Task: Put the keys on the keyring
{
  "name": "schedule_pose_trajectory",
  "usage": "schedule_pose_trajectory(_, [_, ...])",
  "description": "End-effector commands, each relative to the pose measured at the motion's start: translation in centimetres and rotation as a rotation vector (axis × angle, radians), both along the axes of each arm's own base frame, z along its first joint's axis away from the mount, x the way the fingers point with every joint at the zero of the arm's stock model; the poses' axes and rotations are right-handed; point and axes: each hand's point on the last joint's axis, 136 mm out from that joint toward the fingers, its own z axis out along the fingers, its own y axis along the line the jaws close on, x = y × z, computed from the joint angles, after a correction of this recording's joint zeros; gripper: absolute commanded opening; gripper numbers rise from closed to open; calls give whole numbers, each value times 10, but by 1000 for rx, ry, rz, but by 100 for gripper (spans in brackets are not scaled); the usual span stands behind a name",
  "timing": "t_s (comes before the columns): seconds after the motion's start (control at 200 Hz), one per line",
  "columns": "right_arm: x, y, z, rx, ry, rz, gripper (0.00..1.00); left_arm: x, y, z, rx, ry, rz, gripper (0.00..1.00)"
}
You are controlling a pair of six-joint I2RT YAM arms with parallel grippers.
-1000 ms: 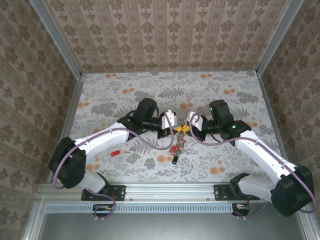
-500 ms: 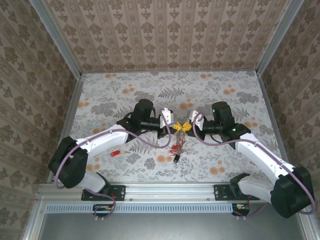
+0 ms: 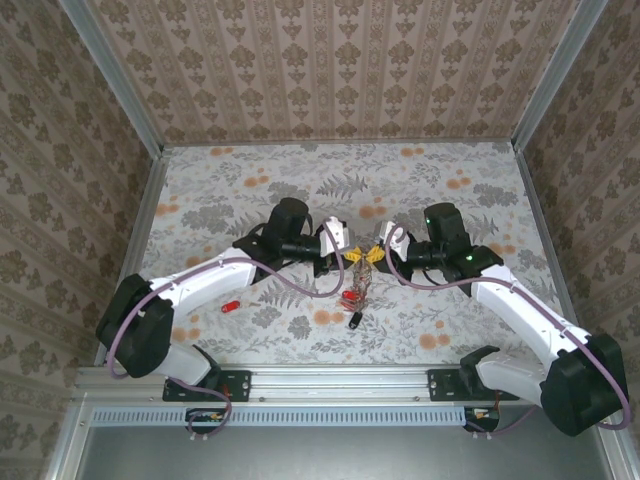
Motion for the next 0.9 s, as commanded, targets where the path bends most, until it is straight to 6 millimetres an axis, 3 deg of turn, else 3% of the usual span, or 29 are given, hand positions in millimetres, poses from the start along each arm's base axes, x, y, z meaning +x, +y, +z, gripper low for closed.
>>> schedule_pose_trajectory(0.0, [-2, 2, 25, 1, -74, 20, 0, 0, 0, 12, 29, -67, -8, 16])
schedule_pose_trajectory(0.805, [-4, 12, 32, 22, -98, 47, 0, -1, -15, 9, 67, -71, -54, 20])
schedule_pose_trajectory(0.895, [-4, 12, 32, 28, -95, 47, 0, -1, -16, 10, 60, -70, -61, 13])
